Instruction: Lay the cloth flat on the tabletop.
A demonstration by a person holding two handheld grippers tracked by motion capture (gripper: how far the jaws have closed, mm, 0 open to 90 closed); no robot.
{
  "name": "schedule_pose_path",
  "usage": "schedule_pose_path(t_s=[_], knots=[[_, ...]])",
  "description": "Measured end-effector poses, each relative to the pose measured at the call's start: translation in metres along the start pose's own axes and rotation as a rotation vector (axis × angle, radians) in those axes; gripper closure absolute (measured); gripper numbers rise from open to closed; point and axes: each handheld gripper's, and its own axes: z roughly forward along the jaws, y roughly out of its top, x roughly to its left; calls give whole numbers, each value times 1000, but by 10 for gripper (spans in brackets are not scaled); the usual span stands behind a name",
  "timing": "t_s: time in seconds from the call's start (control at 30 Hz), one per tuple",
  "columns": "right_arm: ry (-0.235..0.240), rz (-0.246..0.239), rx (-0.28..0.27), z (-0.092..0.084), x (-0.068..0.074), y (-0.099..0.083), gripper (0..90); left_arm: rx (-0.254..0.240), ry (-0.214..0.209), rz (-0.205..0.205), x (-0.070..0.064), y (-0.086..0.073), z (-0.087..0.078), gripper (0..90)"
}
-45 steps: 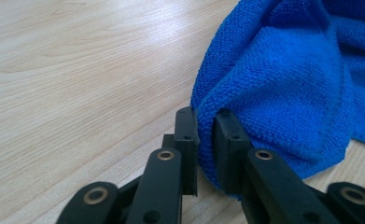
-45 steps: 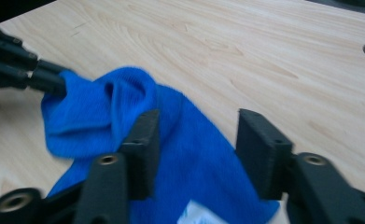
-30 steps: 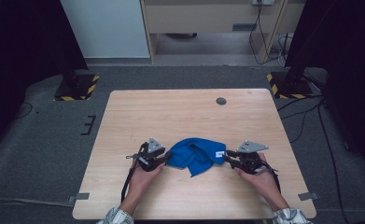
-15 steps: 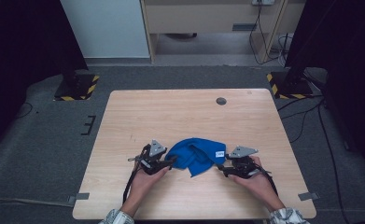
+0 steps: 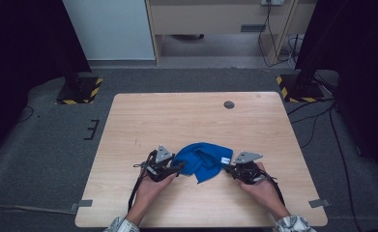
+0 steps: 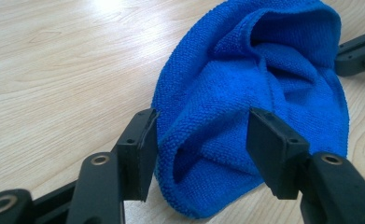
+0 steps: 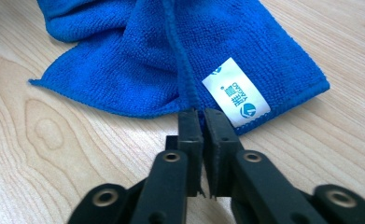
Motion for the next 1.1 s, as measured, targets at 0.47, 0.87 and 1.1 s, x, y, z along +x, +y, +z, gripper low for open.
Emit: schedule_pose_path(t_s=[0.47, 0.87, 1.1], knots=[[12, 40, -131, -26, 0, 17, 880, -17, -5, 35, -11, 3, 0, 439], [-2, 50, -127, -27, -4, 16, 879, -93, 12, 59, -15, 11, -13, 510], [-7, 54, -121, -27, -6, 15, 878, -151, 23, 36, -15, 17, -27, 534]])
